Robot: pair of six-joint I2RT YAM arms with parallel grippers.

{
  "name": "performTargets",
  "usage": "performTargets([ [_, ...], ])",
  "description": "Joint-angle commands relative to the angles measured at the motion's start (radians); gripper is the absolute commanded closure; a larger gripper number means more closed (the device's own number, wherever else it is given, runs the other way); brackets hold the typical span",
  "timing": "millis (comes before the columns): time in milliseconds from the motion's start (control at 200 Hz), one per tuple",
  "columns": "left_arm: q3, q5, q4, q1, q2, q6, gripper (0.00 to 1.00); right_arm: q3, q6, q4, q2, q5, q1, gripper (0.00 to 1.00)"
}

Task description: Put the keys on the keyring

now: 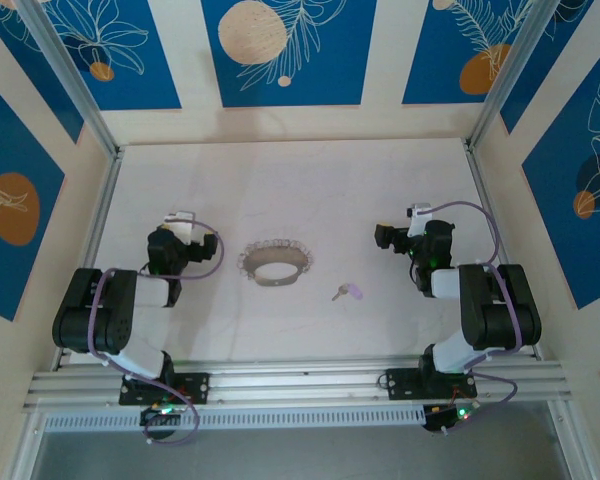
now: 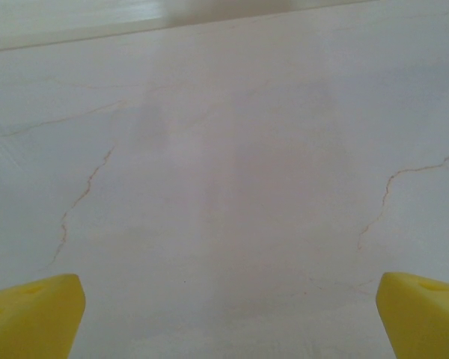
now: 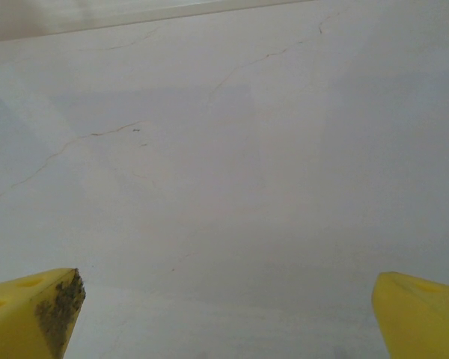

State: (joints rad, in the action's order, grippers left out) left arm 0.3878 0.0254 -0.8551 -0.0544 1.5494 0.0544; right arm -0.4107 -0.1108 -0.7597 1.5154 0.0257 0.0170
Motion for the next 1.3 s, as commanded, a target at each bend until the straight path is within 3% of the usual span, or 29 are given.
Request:
performTargets([
  [0,0.076,-0.01,0.14,0.009,-0.067,-0.013,0.0,-0.051,0.011,0.125,-0.108,0.032,-0.013,0.01],
  [70,0.138,-0.019,0.291,0.008,-0.116,-0.014,0.0,-0.107,-0.01,0.295,-0.189,0.029,-0.017,0.01],
  [215,0.25,-0.005,0.523,0.006,-0.203,-0.088,0.0,-0.268,-0.271,0.63,-0.251,0.024,0.013,0.01],
  [450,0.352,0.045,0.888,-0.072,-0.354,-0.369,0.01,-0.308,-0.369,0.69,-0.218,-0.208,-0.022,0.0],
  [635,0.359,0.039,1.131,-0.232,-0.439,-0.525,0.05,-0.273,-0.448,0.737,-0.207,-0.31,-0.137,0.12],
  [755,0.293,0.009,1.109,-0.375,-0.491,-0.639,0.05,-0.29,-0.441,0.839,-0.179,-0.211,-0.289,0.15],
  [930,0.197,-0.037,1.009,-0.535,-0.488,-0.805,0.05,-0.268,-0.46,0.861,-0.134,-0.176,-0.449,0.19],
  [1115,0.17,-0.091,0.892,-0.664,-0.397,-0.884,0.05,-0.26,-0.52,0.845,-0.096,-0.192,-0.52,0.21],
  [1295,0.171,-0.122,0.811,-0.708,-0.3,-0.921,0.05,-0.265,-0.559,0.812,-0.067,-0.192,-0.558,0.2],
])
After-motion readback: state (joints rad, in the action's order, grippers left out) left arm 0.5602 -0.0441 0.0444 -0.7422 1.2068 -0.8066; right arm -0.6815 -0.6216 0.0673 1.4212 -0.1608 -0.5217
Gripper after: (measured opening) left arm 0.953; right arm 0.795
